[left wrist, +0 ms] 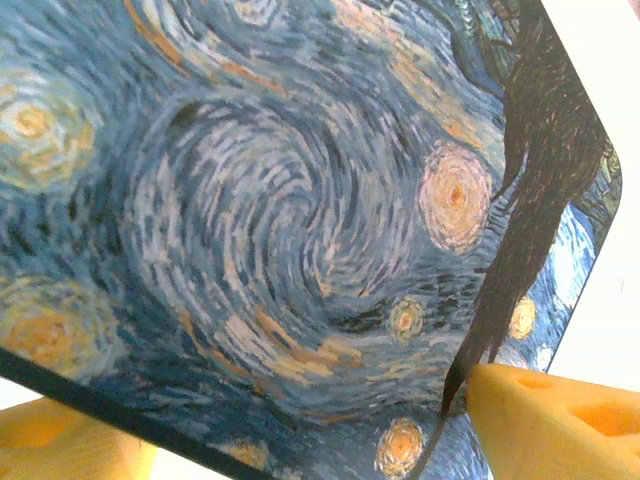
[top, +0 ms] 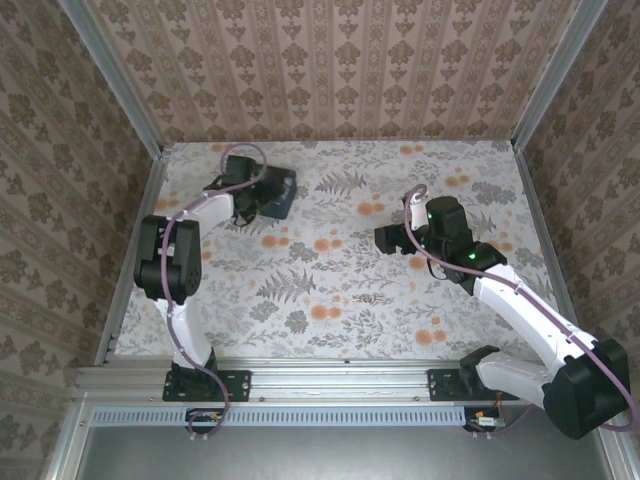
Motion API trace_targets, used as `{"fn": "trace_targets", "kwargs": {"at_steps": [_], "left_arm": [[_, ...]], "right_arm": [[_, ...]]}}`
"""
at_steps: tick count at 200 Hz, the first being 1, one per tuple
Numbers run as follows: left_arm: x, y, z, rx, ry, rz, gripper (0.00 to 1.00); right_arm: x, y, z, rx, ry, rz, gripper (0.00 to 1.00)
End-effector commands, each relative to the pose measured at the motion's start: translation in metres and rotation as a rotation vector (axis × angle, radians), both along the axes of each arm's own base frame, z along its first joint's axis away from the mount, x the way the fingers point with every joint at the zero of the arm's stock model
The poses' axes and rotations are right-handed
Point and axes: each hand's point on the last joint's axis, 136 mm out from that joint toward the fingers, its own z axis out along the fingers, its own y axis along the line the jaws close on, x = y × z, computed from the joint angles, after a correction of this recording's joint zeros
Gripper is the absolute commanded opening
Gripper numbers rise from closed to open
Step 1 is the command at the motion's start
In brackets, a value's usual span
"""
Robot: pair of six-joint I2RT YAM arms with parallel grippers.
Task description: Unlock the padlock with the key
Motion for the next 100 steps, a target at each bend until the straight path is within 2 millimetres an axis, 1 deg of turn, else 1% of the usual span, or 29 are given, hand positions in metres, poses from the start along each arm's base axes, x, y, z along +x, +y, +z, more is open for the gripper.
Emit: {"fn": "trace_targets", "kwargs": {"at_steps": [1, 7, 10, 12, 15, 21, 30, 41, 53, 65, 82, 94, 98, 100], "left_arm": [[-0.087, -0.041, -0.042, 0.051, 0.218, -0.222, 0.86], [-0.1, -0.053, -0.046, 0.054, 0.232, -0.262, 0.86], [-0.104, -0.053, -0.048, 0.054, 0.24, -0.267, 0.86], [-0.111, -0.061, -0.049, 0.058, 0.244, -0.293, 0.86], [-0.117, -0.066, -0.049, 0.06, 0.247, -0.312, 0.86], [-0.126, -0.073, -0.051, 0.062, 0.251, -0.337, 0.86], [-0.136, -0.081, -0.048, 0.061, 0.248, -0.374, 0.86], [-0.141, -0.087, -0.037, 0.06, 0.222, -0.412, 0.88], [-0.137, -0.088, -0.018, 0.049, 0.171, -0.423, 0.89], [-0.128, -0.089, 0.005, 0.023, 0.11, -0.427, 0.9], [-0.115, -0.093, 0.031, -0.005, 0.046, -0.436, 0.9], [-0.11, -0.095, 0.045, -0.017, 0.016, -0.444, 0.9], [-0.11, -0.094, 0.047, -0.018, 0.011, -0.442, 0.9], [-0.109, -0.093, 0.049, -0.018, 0.008, -0.439, 0.9]], "right_arm": [[-0.004, 0.002, 0.009, 0.027, 0.004, 0.001, 0.94], [-0.004, 0.003, 0.007, 0.03, 0.008, 0.001, 0.94], [-0.004, 0.003, 0.006, 0.031, 0.01, 0.001, 0.94], [-0.004, 0.003, 0.006, 0.032, 0.011, 0.001, 0.94], [-0.003, 0.003, 0.005, 0.032, 0.013, -0.001, 0.94], [-0.002, 0.004, 0.002, 0.034, 0.02, -0.002, 0.94], [0.0, 0.005, -0.002, 0.036, 0.028, -0.008, 0.94], [0.004, 0.007, -0.008, 0.036, 0.044, -0.008, 0.94], [0.008, 0.01, -0.016, 0.037, 0.063, -0.007, 0.94], [0.015, 0.012, -0.027, 0.032, 0.085, -0.014, 0.94], [0.03, 0.014, -0.043, 0.016, 0.107, -0.035, 0.94], [0.041, 0.014, -0.054, 0.009, 0.128, -0.053, 0.94], [0.044, 0.016, -0.054, 0.015, 0.126, -0.052, 0.94], [0.047, 0.017, -0.061, 0.011, 0.143, -0.049, 0.94]]}}
